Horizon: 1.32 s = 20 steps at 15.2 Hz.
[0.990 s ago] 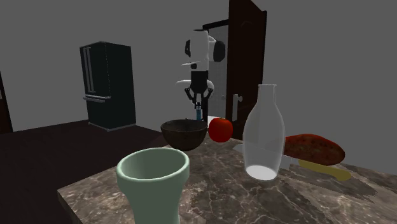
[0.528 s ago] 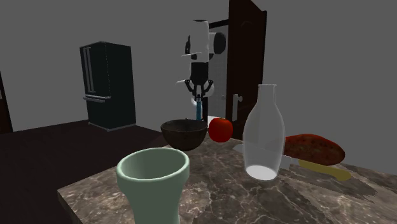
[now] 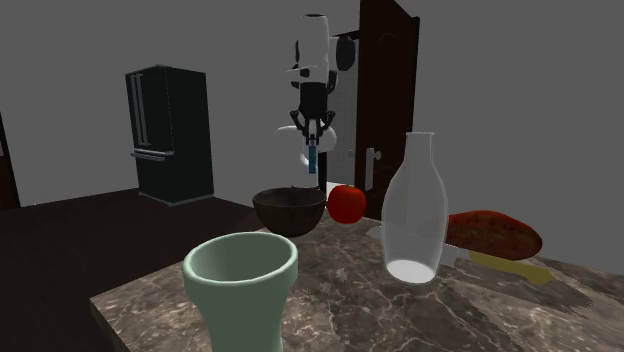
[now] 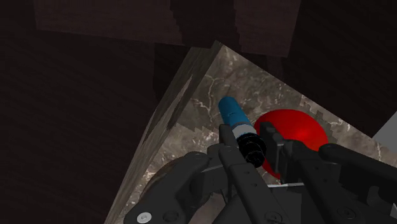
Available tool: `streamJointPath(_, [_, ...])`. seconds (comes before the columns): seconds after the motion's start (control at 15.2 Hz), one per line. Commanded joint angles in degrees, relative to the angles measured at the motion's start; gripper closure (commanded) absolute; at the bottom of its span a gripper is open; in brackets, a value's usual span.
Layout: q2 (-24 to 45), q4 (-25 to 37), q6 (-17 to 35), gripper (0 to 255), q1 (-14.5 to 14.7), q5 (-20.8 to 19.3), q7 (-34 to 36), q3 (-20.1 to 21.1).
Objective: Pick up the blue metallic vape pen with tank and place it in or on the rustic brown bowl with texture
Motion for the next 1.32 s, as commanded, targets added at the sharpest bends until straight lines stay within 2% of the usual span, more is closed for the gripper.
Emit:
streamJointPath(0.0, [0.2,1.6,-1.5,255,-0.1,-0.2,0.0,-0.2])
streamJointPath(0.53, [0.9,7.5,-6.7,255,-0.4,-0.8,0.1,-0.7])
streamJointPath(0.86, [12.7,16.7,-4.1,255,-2.4,-2.6,-1.3,-1.4])
streamJointPath(1.25, [26.4,29.8,-3.5,255,-4.1,-4.5,-2.2,-1.9])
